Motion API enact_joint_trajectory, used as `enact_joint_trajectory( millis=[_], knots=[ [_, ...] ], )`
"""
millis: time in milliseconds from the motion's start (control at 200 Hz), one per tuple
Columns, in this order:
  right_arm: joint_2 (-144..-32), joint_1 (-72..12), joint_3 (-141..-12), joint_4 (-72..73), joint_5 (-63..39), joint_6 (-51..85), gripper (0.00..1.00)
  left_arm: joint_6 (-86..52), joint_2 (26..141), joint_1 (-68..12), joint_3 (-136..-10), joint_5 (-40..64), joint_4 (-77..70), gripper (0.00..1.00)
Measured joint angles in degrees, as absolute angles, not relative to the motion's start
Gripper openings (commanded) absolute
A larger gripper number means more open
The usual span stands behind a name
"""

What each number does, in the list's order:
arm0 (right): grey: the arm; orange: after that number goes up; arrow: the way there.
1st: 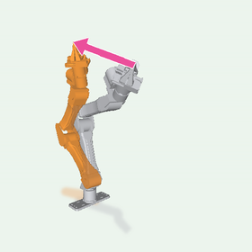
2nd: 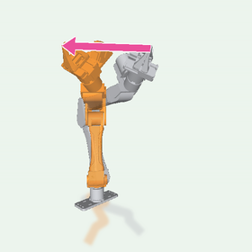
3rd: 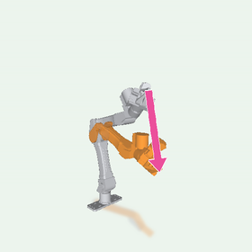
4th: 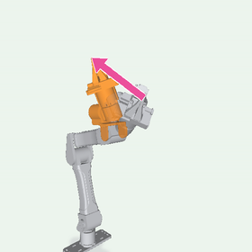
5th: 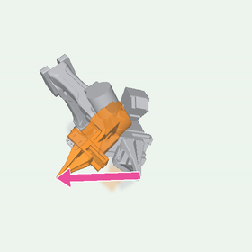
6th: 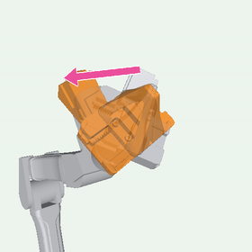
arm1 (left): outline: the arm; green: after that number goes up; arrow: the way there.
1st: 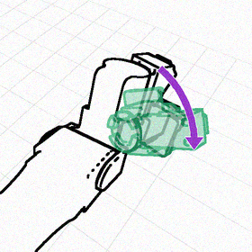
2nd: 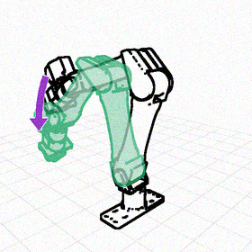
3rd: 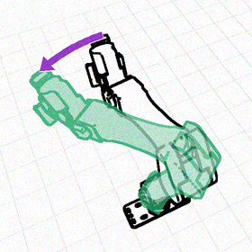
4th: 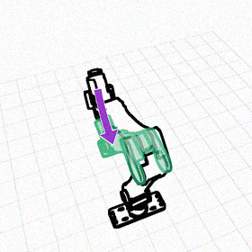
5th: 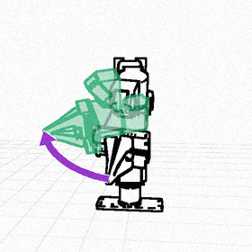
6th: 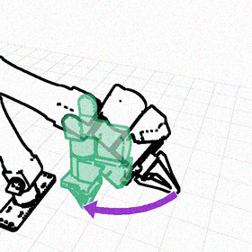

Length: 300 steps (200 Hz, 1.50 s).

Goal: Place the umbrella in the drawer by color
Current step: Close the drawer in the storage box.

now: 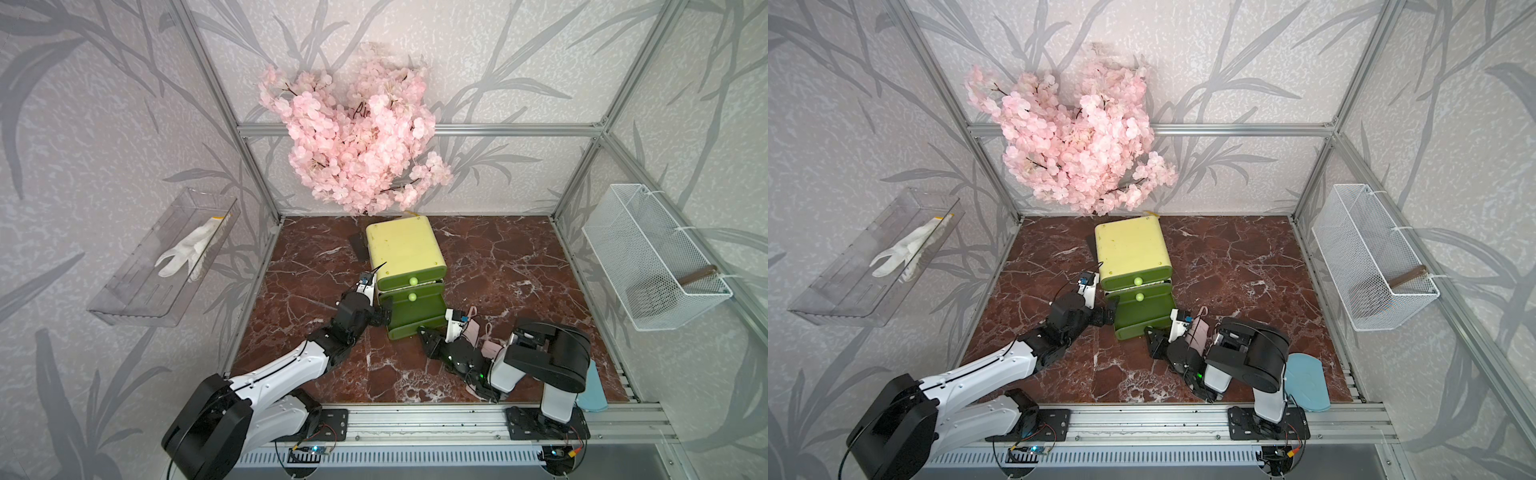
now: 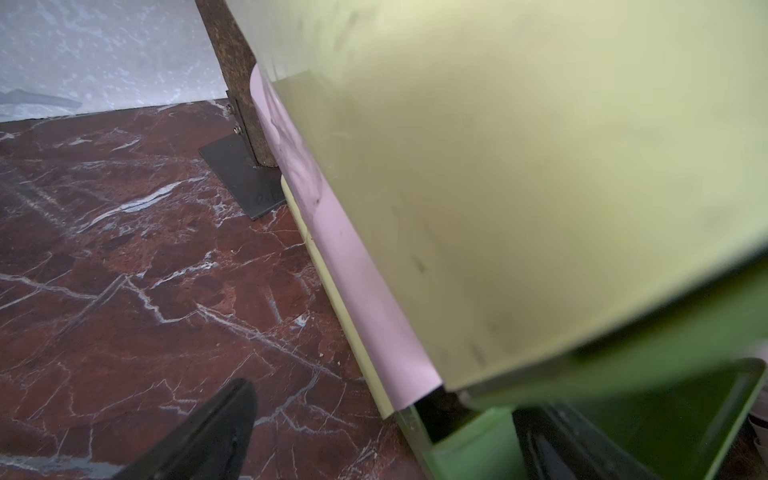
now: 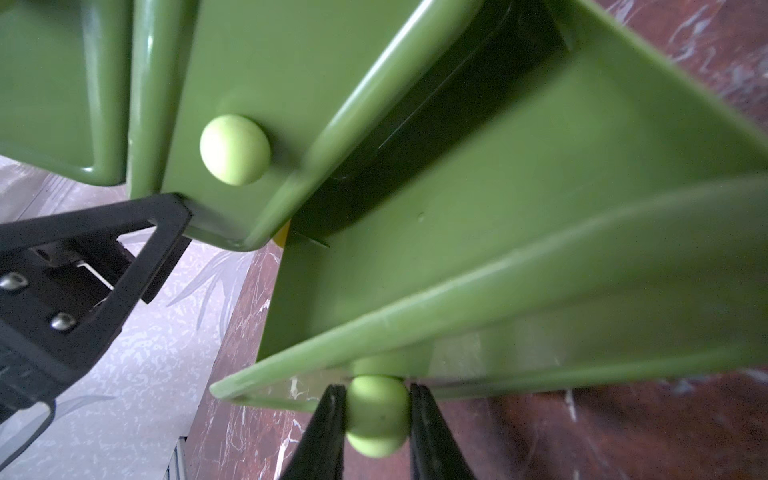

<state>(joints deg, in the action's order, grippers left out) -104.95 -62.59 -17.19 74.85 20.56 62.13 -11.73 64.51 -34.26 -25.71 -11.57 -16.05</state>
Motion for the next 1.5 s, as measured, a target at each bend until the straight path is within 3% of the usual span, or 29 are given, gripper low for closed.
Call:
enact_joint_trajectory(
  millis=[1000,1185,1499],
  knots=[
    [-83.6,-68.7,-20.4,36.9,21.0,61.3,0.19,-11.6,66.2,-34.1,-27.2,-12.4,-17.2,1.0],
    [-80.7,-68.8,-20.9,31.8,21.1,60.7,0.23,-11.7,66.2,-34.1,-27.2,-12.4,-17.2,1.0],
    [-82.3,-69.1,-22.5,26.0,19.1,58.5,0.42,-12.2,65.8,-34.0,-27.2,-12.2,-16.8,1.0]
  ],
)
